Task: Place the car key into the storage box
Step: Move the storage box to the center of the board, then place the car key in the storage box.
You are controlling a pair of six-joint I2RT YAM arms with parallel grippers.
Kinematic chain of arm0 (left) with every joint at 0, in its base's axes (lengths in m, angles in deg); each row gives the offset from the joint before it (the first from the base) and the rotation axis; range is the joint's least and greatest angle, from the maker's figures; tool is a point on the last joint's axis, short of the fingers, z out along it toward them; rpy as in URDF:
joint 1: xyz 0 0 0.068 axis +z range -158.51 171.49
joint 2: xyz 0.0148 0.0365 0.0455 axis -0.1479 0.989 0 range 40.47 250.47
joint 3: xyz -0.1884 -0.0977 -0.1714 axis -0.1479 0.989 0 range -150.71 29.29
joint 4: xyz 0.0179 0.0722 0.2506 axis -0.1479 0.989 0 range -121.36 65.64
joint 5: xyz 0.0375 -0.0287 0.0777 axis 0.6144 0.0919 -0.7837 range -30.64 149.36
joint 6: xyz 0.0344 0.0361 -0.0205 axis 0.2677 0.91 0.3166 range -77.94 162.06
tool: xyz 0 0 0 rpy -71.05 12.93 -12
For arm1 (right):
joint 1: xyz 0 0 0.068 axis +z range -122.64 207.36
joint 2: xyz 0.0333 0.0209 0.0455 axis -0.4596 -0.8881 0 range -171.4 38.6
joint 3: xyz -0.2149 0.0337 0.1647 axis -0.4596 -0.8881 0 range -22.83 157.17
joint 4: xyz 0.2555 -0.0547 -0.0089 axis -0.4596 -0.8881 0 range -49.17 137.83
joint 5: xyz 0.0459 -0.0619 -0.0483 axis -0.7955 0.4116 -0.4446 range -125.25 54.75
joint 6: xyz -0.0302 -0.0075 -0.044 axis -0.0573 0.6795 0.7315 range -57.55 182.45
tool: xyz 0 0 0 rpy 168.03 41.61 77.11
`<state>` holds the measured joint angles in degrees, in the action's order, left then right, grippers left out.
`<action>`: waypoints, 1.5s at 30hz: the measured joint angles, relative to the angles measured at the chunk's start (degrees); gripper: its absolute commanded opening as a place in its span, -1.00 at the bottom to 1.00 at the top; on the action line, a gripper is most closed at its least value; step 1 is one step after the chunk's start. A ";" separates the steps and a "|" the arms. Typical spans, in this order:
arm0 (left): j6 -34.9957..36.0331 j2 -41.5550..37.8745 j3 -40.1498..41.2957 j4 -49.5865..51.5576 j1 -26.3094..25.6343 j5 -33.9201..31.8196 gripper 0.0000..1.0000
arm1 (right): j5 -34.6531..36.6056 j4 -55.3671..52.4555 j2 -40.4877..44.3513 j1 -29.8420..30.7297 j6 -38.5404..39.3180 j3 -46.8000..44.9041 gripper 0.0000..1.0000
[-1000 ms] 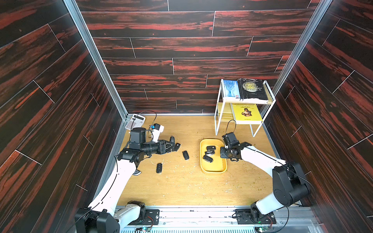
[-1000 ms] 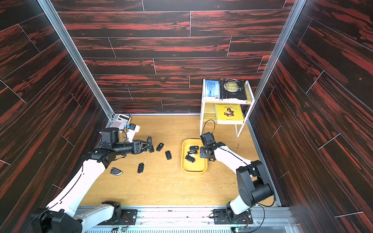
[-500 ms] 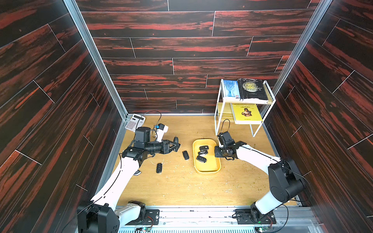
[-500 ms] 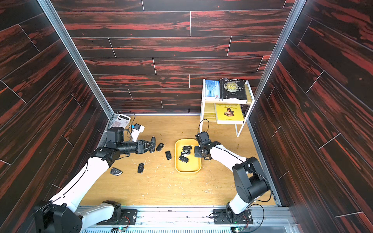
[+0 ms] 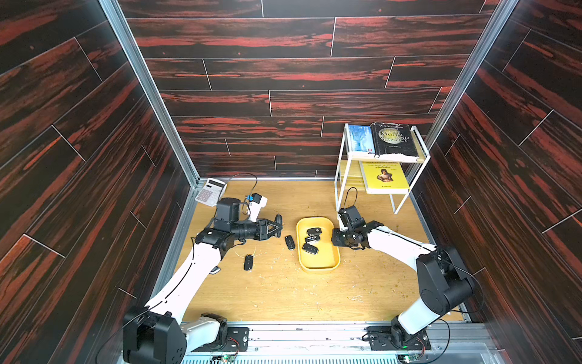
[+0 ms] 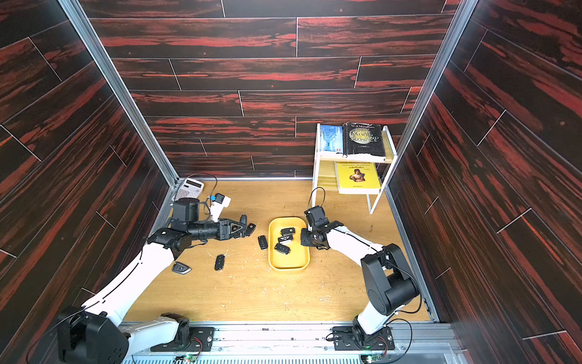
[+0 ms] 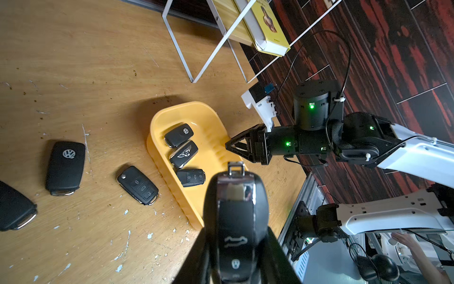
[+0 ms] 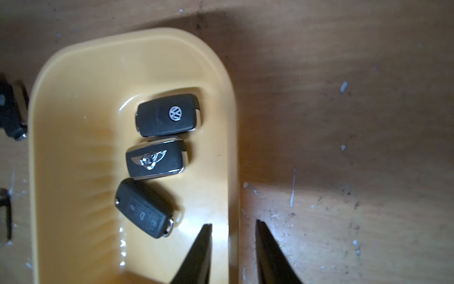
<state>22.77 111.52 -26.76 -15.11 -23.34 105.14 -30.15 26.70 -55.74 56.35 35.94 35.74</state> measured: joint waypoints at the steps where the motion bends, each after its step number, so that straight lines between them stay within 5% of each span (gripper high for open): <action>1: 0.00 1.01 -0.44 0.00 -0.83 -0.35 -1.00 | 0.04 -0.37 -0.17 0.02 0.11 -0.02 0.14; 10: 3.82 15.87 -15.72 5.92 -9.29 -6.99 -1.00 | 3.65 -2.08 0.63 0.15 0.42 -0.11 0.25; 20: 13.62 37.13 -37.64 25.90 -14.19 -18.12 -1.00 | 10.16 -3.23 7.04 -0.04 0.63 -0.13 0.37; 28: 17.62 49.55 -47.43 37.99 -17.38 -24.92 -1.00 | 14.69 -4.20 18.36 -0.72 0.55 -1.75 0.37; 37: 16.26 55.30 -57.86 41.38 -22.38 -28.48 -1.00 | 18.69 -6.95 29.75 -0.90 0.59 -0.90 0.37; 45: 5.07 59.63 -63.06 40.92 -25.33 -34.16 -1.00 | 21.07 -9.77 34.86 -1.11 0.57 1.07 0.37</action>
<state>27.84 171.15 -89.82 25.80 -48.67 70.98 -9.08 16.93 -20.88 55.24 36.51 36.81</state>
